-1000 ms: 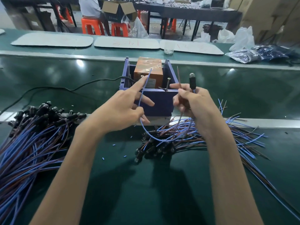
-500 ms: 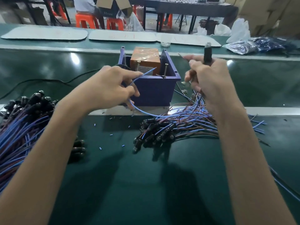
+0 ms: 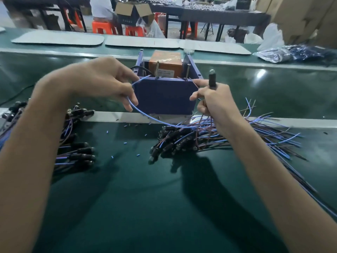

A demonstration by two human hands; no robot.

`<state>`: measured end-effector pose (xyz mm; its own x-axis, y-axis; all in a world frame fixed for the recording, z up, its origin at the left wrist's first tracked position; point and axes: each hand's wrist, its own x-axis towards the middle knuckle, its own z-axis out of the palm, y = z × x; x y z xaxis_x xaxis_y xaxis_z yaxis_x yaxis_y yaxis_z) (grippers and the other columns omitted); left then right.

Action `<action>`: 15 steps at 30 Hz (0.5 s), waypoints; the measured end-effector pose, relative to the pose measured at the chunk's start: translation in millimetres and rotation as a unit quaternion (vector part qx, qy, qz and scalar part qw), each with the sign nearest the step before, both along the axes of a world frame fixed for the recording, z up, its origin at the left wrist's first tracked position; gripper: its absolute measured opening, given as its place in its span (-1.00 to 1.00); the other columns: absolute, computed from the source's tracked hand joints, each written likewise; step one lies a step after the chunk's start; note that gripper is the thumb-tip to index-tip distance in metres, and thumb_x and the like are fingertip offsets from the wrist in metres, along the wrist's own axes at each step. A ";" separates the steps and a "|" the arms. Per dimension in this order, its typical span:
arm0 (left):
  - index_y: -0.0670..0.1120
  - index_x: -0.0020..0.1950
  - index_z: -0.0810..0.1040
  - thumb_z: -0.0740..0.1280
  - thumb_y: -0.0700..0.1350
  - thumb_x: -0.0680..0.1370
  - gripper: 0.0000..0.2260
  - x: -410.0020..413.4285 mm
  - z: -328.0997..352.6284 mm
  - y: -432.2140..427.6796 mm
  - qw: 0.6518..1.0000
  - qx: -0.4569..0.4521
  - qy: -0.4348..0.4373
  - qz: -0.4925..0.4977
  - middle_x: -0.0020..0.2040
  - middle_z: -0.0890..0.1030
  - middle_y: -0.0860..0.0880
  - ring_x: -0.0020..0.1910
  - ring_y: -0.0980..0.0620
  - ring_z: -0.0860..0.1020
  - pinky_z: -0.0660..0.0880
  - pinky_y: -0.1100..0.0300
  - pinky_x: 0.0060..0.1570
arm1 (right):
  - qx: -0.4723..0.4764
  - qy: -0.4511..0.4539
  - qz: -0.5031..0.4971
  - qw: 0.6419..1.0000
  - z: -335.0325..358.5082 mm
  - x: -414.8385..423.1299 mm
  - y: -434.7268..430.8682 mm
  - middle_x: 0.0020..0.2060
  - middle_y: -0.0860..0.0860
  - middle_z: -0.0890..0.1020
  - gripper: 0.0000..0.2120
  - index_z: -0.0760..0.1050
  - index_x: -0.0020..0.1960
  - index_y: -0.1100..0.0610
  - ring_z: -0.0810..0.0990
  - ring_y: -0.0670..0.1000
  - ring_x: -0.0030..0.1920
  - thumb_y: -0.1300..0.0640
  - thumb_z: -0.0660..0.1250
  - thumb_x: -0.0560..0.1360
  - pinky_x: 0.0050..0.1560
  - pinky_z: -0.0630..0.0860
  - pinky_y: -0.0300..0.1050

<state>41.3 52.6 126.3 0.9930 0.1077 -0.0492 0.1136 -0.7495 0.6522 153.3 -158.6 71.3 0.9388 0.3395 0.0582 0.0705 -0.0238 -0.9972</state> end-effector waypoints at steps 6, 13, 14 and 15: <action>-0.11 0.33 0.45 0.28 -0.30 0.58 -0.67 3.2 -6.3 2.4 0.999 -0.027 -0.028 0.025 -0.20 0.72 0.02 -0.23 0.06 0.70 0.59 0.25 -0.10 | 0.008 0.011 0.009 1.000 -0.4 0.3 -3.2 -0.38 0.02 0.53 -0.68 0.47 0.17 0.16 0.26 -0.13 -0.61 0.37 0.06 0.55 -0.60 0.18 -0.33; 0.11 0.02 0.54 0.26 -0.31 0.58 -0.71 8.9 -19.8 -2.6 0.998 -0.053 -0.046 -0.001 -0.23 0.71 0.02 -0.25 0.09 0.69 0.58 0.38 -0.21 | 0.019 0.032 0.017 0.999 -3.9 3.9 -3.3 -0.44 -0.03 0.54 -0.68 0.56 0.03 0.09 0.26 -0.14 -0.60 0.38 0.10 0.53 -0.61 0.16 -0.35; 0.11 0.03 0.54 0.27 -0.30 0.58 -0.72 8.9 -20.6 -2.3 0.997 -0.064 -0.047 -0.002 -0.22 0.71 0.01 -0.24 0.08 0.69 0.57 0.39 -0.22 | 0.018 0.033 0.021 0.999 -4.6 4.0 -3.2 -0.45 -0.04 0.53 -0.67 0.56 0.00 0.07 0.26 -0.14 -0.60 0.38 0.10 0.53 -0.60 0.17 -0.35; 0.09 0.07 0.55 0.27 -0.29 0.59 -0.73 9.2 -21.6 -1.9 0.996 -0.072 -0.047 -0.004 -0.21 0.72 0.00 -0.23 0.07 0.69 0.56 0.39 -0.21 | 0.018 0.034 0.023 0.999 -5.0 4.0 -3.2 -0.46 -0.04 0.53 -0.67 0.56 -0.02 0.06 0.26 -0.15 -0.59 0.39 0.10 0.53 -0.60 0.17 -0.36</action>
